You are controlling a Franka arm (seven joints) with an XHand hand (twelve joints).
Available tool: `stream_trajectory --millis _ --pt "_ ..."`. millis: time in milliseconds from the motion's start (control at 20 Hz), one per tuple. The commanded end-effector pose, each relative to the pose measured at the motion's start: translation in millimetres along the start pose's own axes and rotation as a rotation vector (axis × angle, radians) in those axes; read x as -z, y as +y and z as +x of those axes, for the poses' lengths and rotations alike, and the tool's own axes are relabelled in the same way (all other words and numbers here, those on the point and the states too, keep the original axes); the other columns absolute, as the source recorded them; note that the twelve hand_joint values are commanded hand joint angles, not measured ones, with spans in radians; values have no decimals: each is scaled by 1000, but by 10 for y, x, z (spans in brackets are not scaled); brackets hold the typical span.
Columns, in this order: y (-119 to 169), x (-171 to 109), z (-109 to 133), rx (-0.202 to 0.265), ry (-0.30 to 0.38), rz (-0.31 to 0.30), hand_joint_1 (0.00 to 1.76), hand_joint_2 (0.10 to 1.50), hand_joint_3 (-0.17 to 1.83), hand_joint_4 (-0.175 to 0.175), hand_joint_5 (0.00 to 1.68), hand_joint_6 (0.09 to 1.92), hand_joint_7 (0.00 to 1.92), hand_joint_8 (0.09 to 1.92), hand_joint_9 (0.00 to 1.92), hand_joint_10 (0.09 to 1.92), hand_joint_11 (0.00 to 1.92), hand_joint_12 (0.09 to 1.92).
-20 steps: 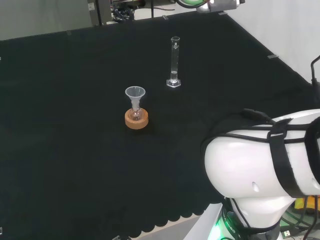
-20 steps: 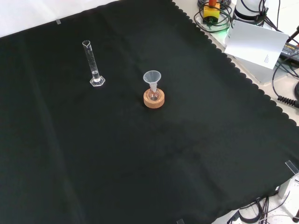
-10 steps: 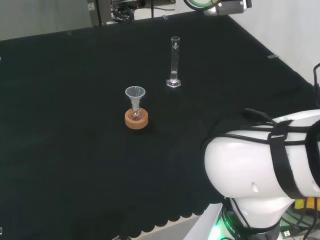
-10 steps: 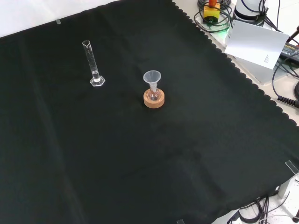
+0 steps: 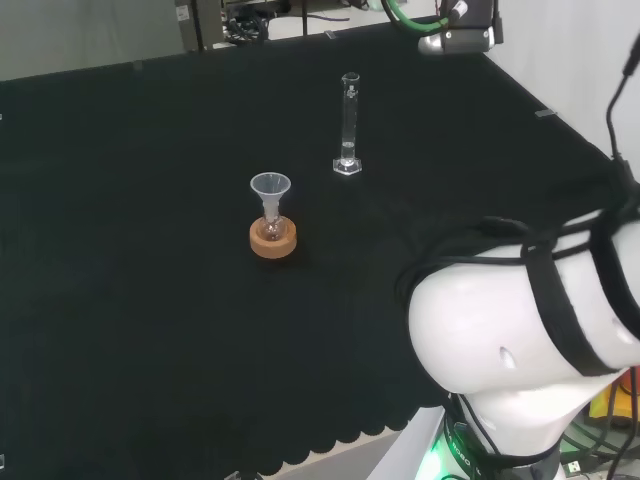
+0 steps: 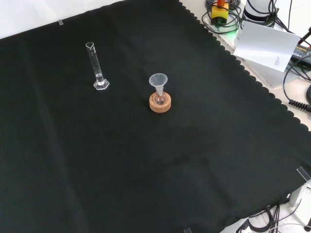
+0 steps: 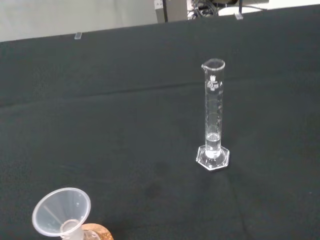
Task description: Pick up the graduated cylinder.
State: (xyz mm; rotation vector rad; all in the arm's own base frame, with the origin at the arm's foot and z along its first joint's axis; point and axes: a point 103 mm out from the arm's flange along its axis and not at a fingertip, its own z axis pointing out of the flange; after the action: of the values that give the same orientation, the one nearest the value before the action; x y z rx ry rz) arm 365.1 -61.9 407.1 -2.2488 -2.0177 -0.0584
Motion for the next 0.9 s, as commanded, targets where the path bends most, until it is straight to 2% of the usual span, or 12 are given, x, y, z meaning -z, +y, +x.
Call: stream_trajectory --millis 50,200,450,750,900 --pt "866 -465 -325 16 56 -28 256 1319 -4 -48 277 87 41 553 219 698 74 1400" --pt "1098 -583 -392 14 105 -46 304 1300 -14 -52 287 87 68 580 260 708 106 1397" --pt "1393 -808 -530 -3 155 -25 385 1260 -34 -48 239 87 66 602 276 704 125 1386" --pt "1611 -1010 -696 -21 198 -24 427 1228 -53 -42 192 87 22 602 241 702 96 1386" --pt "1681 -1124 -784 -7 250 -45 481 1201 -68 -45 195 87 33 614 251 712 93 1391"
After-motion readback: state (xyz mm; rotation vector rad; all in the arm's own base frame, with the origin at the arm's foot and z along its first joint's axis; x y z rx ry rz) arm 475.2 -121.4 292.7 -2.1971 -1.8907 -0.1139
